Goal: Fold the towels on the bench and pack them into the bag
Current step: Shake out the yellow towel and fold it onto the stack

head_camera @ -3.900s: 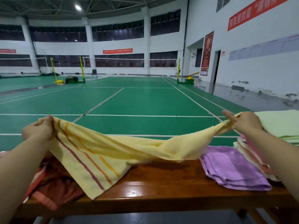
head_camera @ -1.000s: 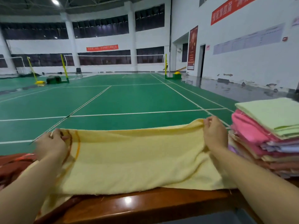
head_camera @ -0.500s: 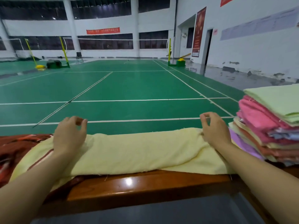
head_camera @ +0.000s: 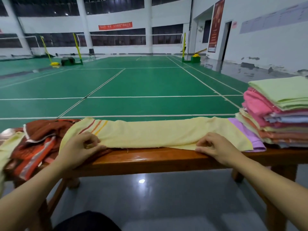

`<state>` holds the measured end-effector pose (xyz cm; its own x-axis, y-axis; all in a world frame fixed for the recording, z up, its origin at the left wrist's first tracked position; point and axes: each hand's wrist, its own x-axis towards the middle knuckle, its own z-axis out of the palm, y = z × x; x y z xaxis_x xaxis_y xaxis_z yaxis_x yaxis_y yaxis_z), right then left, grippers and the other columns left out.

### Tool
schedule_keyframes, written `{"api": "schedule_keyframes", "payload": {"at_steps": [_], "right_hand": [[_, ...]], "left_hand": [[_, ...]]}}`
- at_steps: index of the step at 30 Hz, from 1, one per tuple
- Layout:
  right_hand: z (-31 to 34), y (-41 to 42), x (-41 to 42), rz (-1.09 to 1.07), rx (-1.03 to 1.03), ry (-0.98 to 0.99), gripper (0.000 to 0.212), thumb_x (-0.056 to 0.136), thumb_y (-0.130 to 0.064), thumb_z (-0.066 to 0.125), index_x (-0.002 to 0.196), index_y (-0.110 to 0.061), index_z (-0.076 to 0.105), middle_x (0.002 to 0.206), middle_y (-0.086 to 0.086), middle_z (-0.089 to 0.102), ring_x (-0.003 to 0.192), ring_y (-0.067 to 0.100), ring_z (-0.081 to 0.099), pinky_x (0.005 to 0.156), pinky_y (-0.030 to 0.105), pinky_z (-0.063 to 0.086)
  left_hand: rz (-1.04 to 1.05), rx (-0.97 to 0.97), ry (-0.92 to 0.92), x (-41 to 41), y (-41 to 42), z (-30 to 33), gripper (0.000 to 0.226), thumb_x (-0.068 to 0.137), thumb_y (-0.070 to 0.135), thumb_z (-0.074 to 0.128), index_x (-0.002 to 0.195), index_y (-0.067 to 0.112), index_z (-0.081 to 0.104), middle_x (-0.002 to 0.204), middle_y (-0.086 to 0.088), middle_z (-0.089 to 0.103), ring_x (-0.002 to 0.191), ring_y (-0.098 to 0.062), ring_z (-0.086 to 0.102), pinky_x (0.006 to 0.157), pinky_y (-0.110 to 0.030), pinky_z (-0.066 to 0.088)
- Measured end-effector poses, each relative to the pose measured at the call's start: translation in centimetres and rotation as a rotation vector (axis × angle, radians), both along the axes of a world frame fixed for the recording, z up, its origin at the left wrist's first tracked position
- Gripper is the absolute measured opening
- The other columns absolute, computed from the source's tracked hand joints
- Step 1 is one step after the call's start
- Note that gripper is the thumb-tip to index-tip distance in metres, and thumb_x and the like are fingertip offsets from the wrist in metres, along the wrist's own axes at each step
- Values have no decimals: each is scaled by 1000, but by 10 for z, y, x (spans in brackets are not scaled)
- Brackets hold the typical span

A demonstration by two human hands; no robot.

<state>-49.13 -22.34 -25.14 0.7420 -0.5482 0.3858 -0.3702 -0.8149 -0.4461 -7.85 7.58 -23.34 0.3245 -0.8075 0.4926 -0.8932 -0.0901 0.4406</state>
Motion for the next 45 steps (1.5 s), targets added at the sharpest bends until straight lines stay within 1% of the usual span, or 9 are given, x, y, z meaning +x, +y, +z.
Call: {"api": "schedule_keyframes", "payload": {"at_steps": [4,7,14,19,22,29,34,40,45], "right_hand": [[-2,4,0,-32,32,-48,5,85,-32,79,82,-30,74,86,-13,67,90,4,57,76,19,42],[-6,3,-2,-31,26,-55,8,91,-30,72,83,-33,72,88,-16,66,90,4,58,79,29,48],[-4,17,-15,-44,-26,-118,50,93,-70,34,87,-28,61,80,-11,64,79,7,59,71,30,47],[1,24,-30,-97,-107,-179,38,96,-67,30,88,-37,52,71,-12,60,71,9,58,62,36,47],[3,29,-34,-94,-177,-156,56,95,-74,26,85,-29,58,68,-11,59,64,9,57,58,37,47],[-1,30,-49,-77,-269,-66,65,96,-76,27,70,-26,60,61,-12,59,57,8,56,54,39,48],[-1,30,-58,-54,-297,-107,62,100,-67,33,67,-24,63,63,-12,63,57,7,58,54,38,50],[7,29,-60,-289,-124,-349,49,100,-54,44,73,-23,70,73,-13,69,69,8,65,66,40,54],[25,2,-63,-526,106,-395,23,101,-30,55,93,-13,70,93,0,71,90,21,64,79,37,47]], "left_hand": [[18,16,4,-9,9,-5,18,72,39,86,76,24,76,107,14,67,106,3,58,85,-11,41],[-8,61,15,-8,10,-4,19,76,44,79,88,29,79,113,18,64,112,8,53,91,-24,43],[-34,-3,152,-8,11,6,28,93,48,67,86,23,77,105,13,65,106,-7,59,94,-30,44],[-140,4,184,-30,20,22,44,90,59,50,79,18,64,78,7,60,76,-12,55,75,-32,41],[-146,123,180,-38,27,28,48,87,65,46,66,22,55,60,4,46,57,-7,41,62,-36,35],[-50,369,42,-43,22,27,69,92,72,43,51,17,47,49,3,35,47,-11,35,54,-36,33],[-45,283,-32,-56,2,28,77,86,77,38,52,10,51,44,1,40,43,-13,36,50,-33,34],[-184,214,7,-140,-88,38,56,96,58,55,58,18,60,53,4,60,49,-14,53,59,-35,45],[-400,238,90,-248,-182,35,14,95,44,66,91,30,66,89,15,67,75,-1,59,71,-25,48]]}}
